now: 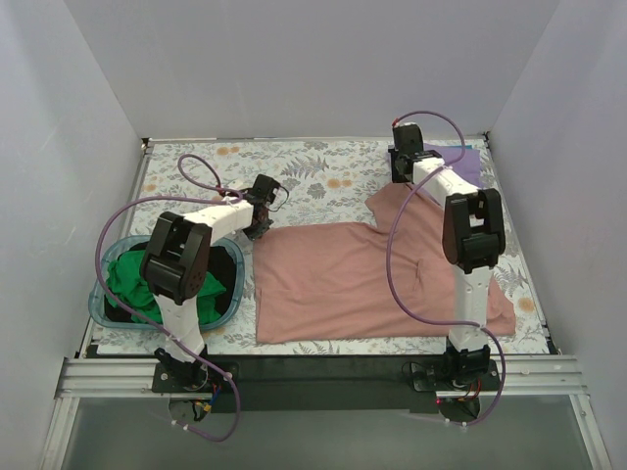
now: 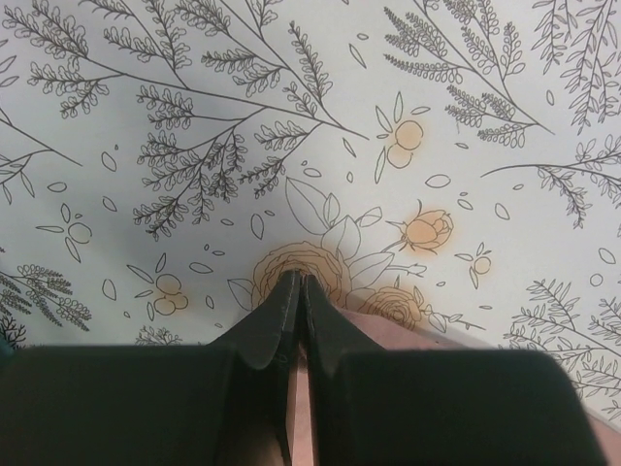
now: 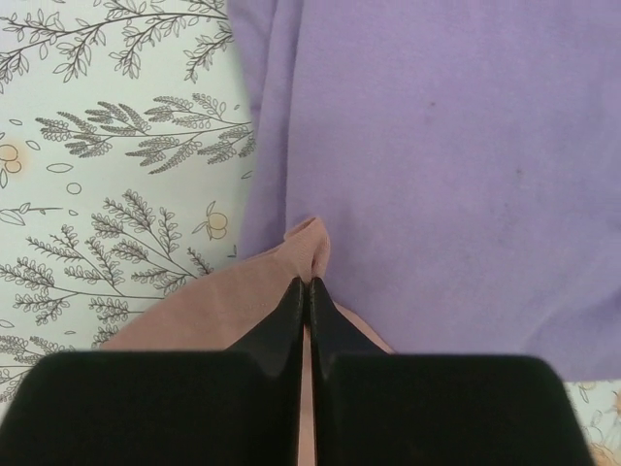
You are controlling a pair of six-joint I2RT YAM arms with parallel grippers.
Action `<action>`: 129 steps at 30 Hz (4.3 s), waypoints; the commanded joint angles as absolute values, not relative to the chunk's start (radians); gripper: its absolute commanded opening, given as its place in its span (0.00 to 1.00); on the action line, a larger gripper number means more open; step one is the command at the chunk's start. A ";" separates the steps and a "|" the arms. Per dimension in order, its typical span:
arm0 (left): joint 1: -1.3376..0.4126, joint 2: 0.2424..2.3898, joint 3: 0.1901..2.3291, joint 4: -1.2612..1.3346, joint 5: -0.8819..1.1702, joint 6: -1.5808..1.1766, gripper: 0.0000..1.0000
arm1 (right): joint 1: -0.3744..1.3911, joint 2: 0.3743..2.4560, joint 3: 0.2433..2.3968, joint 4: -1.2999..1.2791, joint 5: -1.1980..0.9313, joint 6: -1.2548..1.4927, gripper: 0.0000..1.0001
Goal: Fold and stack the t-shirts
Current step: Fold the tshirt
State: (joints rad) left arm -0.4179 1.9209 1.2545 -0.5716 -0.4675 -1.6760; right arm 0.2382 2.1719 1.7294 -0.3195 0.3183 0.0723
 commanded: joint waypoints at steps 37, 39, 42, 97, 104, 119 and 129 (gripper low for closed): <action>-0.491 1.387 0.809 -0.448 -0.376 -1.695 0.00 | 0.106 1.106 0.844 -0.437 0.558 0.236 0.01; -0.492 1.364 0.793 -0.448 -0.382 -1.698 0.00 | 0.074 1.056 0.813 -0.474 0.554 0.288 0.01; -0.492 1.341 0.759 -0.449 -0.373 -1.709 0.00 | 0.038 0.993 0.772 -0.549 0.538 0.340 0.01; -0.609 1.485 0.732 -0.350 -0.230 -1.718 0.83 | 0.357 1.526 0.910 -0.454 0.451 0.506 0.29; -0.609 1.466 0.704 -0.371 -0.262 -1.738 0.83 | 0.357 1.401 0.824 -0.466 0.443 0.535 0.01; -0.609 1.404 0.635 -0.380 -0.255 -1.767 0.83 | 0.373 1.328 0.834 -0.403 0.294 0.479 0.09; -0.609 1.298 0.578 -0.396 -0.256 -1.776 0.82 | 0.400 1.562 0.939 -0.468 0.376 0.515 0.33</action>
